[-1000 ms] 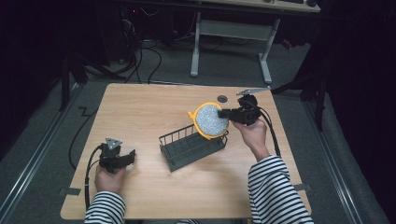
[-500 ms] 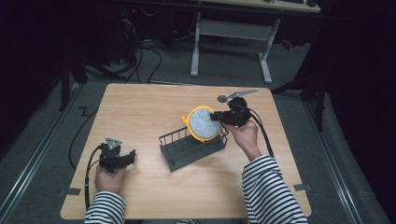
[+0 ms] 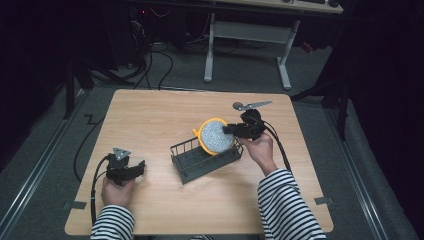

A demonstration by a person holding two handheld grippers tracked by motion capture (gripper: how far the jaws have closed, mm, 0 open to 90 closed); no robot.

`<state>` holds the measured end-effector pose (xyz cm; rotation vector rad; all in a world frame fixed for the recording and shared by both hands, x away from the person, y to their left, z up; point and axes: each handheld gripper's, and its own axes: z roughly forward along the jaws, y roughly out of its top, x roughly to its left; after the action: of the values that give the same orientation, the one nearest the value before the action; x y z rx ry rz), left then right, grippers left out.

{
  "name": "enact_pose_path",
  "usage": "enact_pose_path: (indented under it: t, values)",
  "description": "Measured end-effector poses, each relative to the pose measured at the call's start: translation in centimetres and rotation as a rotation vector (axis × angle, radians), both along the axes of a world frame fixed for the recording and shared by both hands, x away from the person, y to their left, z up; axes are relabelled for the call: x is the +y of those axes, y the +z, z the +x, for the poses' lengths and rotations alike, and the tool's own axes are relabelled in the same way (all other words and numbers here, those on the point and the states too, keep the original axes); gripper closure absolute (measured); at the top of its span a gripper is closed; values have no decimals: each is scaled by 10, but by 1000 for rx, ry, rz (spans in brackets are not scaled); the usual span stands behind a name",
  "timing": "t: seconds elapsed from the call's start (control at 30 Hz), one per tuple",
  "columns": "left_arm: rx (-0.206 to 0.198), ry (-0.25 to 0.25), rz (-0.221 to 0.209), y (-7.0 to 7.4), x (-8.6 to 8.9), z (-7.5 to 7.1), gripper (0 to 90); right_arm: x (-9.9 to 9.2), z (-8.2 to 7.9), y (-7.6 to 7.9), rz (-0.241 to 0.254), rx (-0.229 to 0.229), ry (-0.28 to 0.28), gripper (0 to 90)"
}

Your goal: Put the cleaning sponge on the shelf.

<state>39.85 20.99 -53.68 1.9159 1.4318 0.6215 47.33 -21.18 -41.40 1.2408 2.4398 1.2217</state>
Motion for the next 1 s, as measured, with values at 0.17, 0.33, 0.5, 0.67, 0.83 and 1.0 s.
enact_pose_path:
  t: [0.17,0.33,0.5,0.67,0.83,1.0]
  values:
    - [0,0,0,0,0,0,298,0,0,-1,-9,4,1,767]
    - [0,1,-1,0,0,0,297,1,1,-7,-28,16,-9,766]
    - [1,0,-1,0,0,0,297,-2,1,-13,-26,29,-5,766]
    - [0,0,0,0,0,0,297,-3,0,-18,-33,47,-4,769]
    - [1,1,0,0,0,0,297,-3,-1,-22,-46,57,4,768]
    - [1,1,-1,0,0,0,296,-4,-2,-21,-45,64,2,703]
